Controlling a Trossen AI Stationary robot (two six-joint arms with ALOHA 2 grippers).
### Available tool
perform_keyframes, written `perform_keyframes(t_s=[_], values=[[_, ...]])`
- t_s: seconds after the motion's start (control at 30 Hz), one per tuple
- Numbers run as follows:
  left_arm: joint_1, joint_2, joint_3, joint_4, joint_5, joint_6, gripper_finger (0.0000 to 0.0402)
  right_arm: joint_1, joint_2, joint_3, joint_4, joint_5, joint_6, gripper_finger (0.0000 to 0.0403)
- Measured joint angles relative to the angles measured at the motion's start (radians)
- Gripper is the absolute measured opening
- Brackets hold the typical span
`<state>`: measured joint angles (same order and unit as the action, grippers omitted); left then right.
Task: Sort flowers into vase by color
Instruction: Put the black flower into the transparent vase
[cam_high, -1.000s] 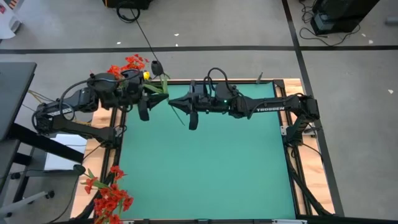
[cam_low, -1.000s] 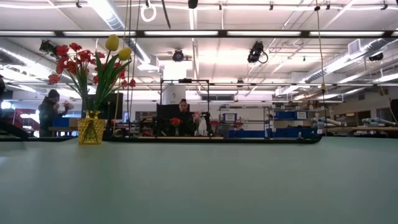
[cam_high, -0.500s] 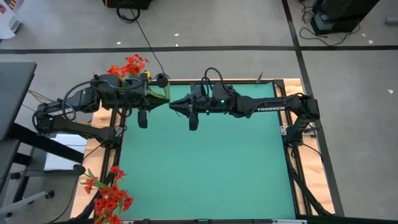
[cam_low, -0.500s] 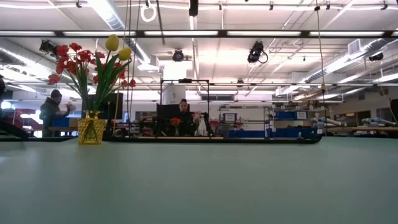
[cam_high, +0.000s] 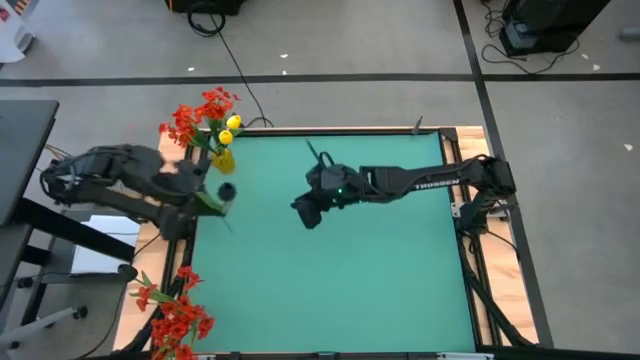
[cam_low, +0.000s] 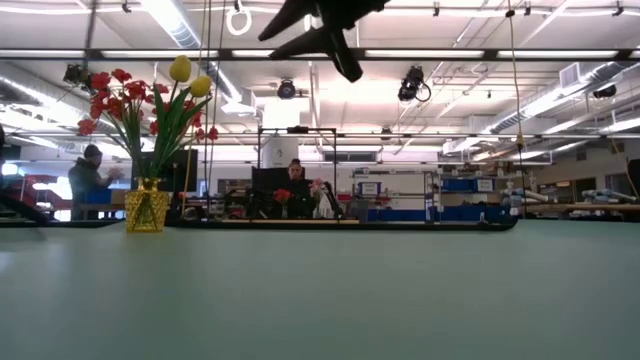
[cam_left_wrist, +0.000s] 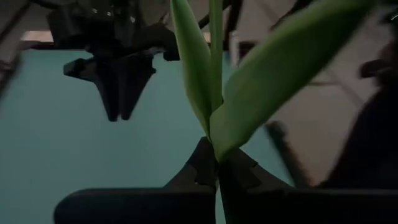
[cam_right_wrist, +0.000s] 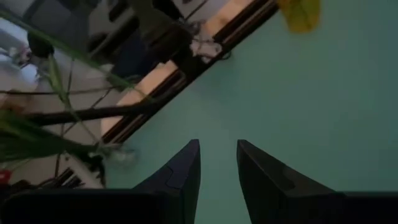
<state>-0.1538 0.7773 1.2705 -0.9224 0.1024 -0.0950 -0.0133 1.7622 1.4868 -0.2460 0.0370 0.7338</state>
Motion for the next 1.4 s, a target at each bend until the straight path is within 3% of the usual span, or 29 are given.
perform_keyframes(t_s=[0.2,0.3,0.43,0.53,0.67,0.87,1.13,1.4], values=[[-0.109,-0.099,-0.049,0.019,0.057,-0.141,0.0004,0.041,-0.001,0.001,0.017,0.109,-0.001,0.0113],[-0.152,-0.142,-0.141,0.036,0.079,-0.234,0.0003,0.041,-0.001,0.001,0.029,0.104,0.0,0.0113],[-0.193,-0.193,-0.29,0.175,0.125,-0.329,0.0003,0.04,-0.001,0.001,0.026,0.101,0.0,0.0113],[-0.212,-0.205,-0.382,0.28,0.213,-0.394,0.0003,0.038,-0.001,0.001,0.027,0.099,0.01,0.0113],[-0.248,-0.202,-0.452,0.284,0.293,-0.445,0.0003,0.031,-0.001,0.001,0.02,0.067,0.026,0.0113],[-0.311,-0.204,-0.494,0.375,0.302,-0.414,0.0003,0.01,-0.001,0.001,0.018,0.016,0.06,0.0113],[-0.316,-0.21,-0.495,0.496,0.317,-0.403,0.0003,-0.003,-0.001,0.001,0.014,0.014,0.087,0.0113],[-0.361,-0.207,-0.494,0.41,0.347,-0.404,0.0003,-0.003,-0.001,0.001,0.011,0.015,0.109,0.0113]])
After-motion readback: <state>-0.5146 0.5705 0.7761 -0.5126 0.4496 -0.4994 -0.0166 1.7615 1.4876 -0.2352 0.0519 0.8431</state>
